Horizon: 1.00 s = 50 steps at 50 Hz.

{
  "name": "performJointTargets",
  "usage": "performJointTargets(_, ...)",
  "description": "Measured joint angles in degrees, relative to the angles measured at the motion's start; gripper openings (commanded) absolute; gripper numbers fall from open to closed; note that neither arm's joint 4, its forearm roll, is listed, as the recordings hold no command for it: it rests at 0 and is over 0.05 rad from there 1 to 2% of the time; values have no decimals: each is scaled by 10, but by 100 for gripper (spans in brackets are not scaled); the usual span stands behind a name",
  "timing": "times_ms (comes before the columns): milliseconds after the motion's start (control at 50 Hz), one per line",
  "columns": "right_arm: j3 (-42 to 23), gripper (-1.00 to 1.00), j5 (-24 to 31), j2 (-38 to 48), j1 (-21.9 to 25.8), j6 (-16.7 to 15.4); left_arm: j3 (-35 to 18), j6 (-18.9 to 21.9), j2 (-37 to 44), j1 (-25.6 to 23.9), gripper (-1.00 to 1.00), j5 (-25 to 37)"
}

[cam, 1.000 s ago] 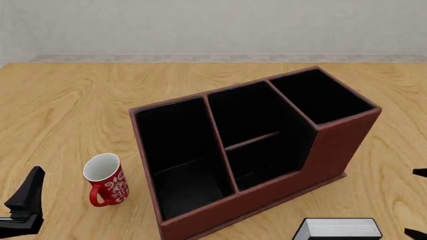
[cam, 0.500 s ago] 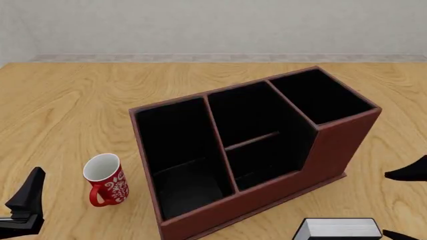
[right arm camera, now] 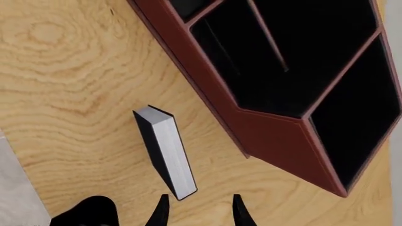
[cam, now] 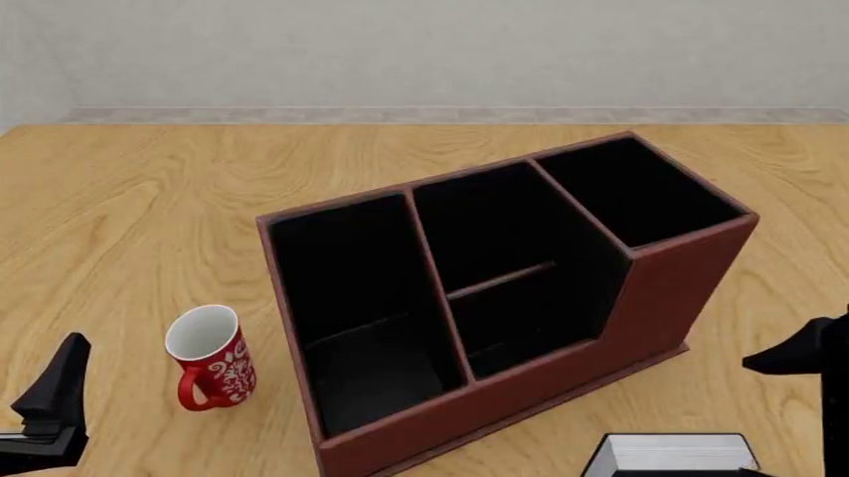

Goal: Pick up the book and place it in the right compartment of the caddy.

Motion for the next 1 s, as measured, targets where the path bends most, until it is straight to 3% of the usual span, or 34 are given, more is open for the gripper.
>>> performJointTargets(480, -2, 100, -3, 22, 37, 45, 0, 2, 0, 2, 100, 2)
performJointTargets(1000, 35, 100, -53, 56, 103, 128, 0, 4, 0, 3, 100, 4)
